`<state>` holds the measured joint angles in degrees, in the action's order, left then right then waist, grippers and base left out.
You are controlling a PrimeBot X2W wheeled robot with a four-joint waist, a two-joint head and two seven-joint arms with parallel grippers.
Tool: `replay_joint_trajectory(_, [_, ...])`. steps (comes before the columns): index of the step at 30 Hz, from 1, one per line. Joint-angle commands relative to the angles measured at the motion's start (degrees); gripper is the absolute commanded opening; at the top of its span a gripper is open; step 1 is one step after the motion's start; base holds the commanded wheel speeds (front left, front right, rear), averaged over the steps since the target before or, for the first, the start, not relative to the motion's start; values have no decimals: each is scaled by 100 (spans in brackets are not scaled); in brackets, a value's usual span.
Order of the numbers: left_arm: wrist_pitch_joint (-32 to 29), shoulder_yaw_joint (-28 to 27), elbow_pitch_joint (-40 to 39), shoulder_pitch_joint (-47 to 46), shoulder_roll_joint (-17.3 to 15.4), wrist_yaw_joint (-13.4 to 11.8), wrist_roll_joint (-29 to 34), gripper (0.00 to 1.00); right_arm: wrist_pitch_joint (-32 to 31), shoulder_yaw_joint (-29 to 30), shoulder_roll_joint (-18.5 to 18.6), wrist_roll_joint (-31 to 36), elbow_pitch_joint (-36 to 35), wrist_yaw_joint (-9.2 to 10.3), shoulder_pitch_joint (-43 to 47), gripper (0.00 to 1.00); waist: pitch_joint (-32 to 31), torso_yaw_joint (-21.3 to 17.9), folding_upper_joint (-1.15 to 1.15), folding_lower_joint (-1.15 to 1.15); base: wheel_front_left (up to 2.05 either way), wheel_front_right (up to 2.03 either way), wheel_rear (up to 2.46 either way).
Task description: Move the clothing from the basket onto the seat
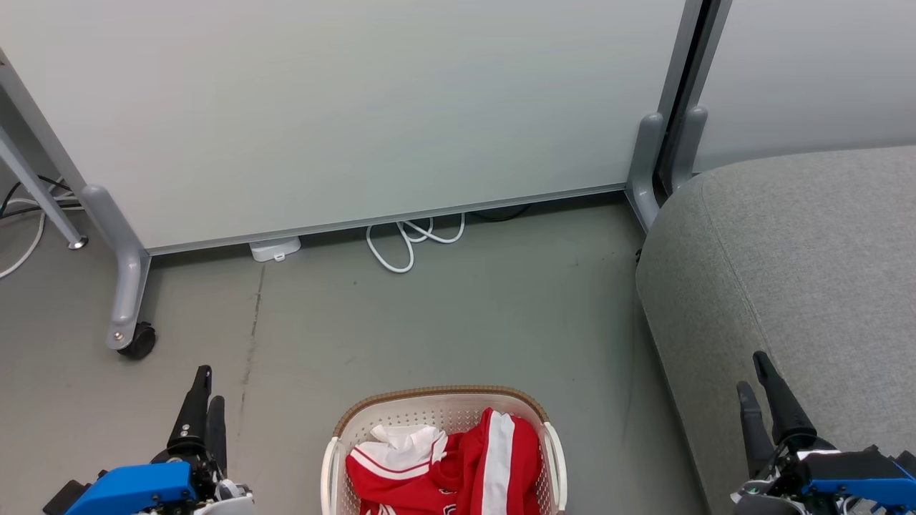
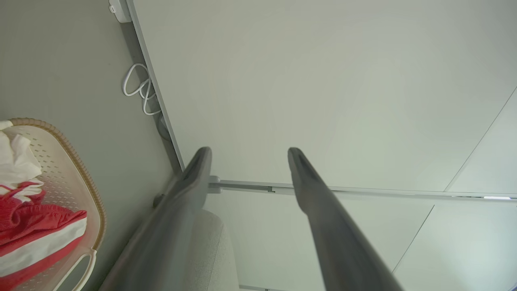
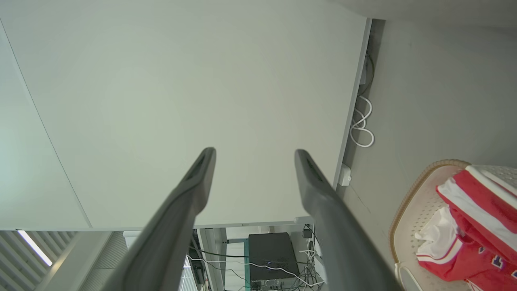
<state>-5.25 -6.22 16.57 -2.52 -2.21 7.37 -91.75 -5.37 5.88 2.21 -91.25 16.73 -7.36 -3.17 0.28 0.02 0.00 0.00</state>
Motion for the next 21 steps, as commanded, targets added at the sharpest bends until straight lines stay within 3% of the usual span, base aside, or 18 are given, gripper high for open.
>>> replay_joint_trajectory(1, [56,39,-132,-155,-41,2,70,100,67,-23,19,85,-127,-3,-108,100,3,2,0,0,0,0,0])
replay_joint_trajectory(10, [303,82,-261,-236,-47,4,539,100,314,-162,27,833,-285,-5,-160,100,45,12,0,0,0,0,0])
replay_joint_trajectory(21, [573,158,-488,-338,-54,5,1810,100,584,-342,36,2010,-503,-7,-240,100,121,26,0,0,0,0,0])
